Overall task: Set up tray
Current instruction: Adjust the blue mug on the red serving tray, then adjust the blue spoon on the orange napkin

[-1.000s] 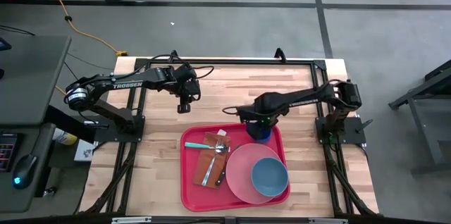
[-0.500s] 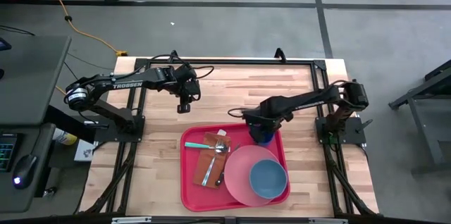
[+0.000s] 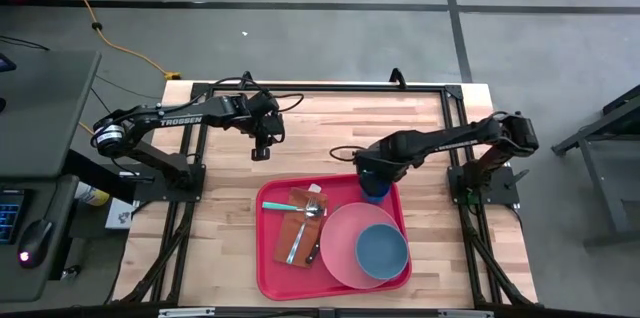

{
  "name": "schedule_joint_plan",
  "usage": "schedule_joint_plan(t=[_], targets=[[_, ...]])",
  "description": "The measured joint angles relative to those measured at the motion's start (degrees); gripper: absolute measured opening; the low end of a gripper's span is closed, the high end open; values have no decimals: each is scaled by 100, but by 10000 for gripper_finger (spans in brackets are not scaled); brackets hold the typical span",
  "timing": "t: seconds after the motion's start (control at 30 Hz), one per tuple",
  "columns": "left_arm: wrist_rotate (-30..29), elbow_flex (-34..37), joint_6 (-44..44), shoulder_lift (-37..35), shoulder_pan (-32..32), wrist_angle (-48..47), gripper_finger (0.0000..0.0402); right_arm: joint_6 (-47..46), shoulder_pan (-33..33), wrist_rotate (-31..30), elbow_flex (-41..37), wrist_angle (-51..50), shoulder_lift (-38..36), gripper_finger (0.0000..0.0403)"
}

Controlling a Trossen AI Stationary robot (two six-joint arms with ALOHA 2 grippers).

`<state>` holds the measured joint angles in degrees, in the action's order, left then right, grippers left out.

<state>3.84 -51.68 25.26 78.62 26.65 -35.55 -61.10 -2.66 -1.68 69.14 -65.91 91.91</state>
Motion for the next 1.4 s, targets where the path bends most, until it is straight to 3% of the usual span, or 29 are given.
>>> schedule_joint_plan(t=[0.63, 1.07, 1.23, 1.4], targets=[[2, 0, 0, -1, 0, -2, 156, 17, 0, 31, 115, -522, -84, 134], [234, -1, -2, -1, 0, -14, 156, 944, 11, -568, 1405, -407, -159, 174], [814, -2, 87, 1, 0, -13, 156, 1597, 156, -735, 1853, 101, -163, 166], [2319, -1, 289, 0, -4, -25, 156, 2040, 339, -785, 1893, 599, -163, 154]])
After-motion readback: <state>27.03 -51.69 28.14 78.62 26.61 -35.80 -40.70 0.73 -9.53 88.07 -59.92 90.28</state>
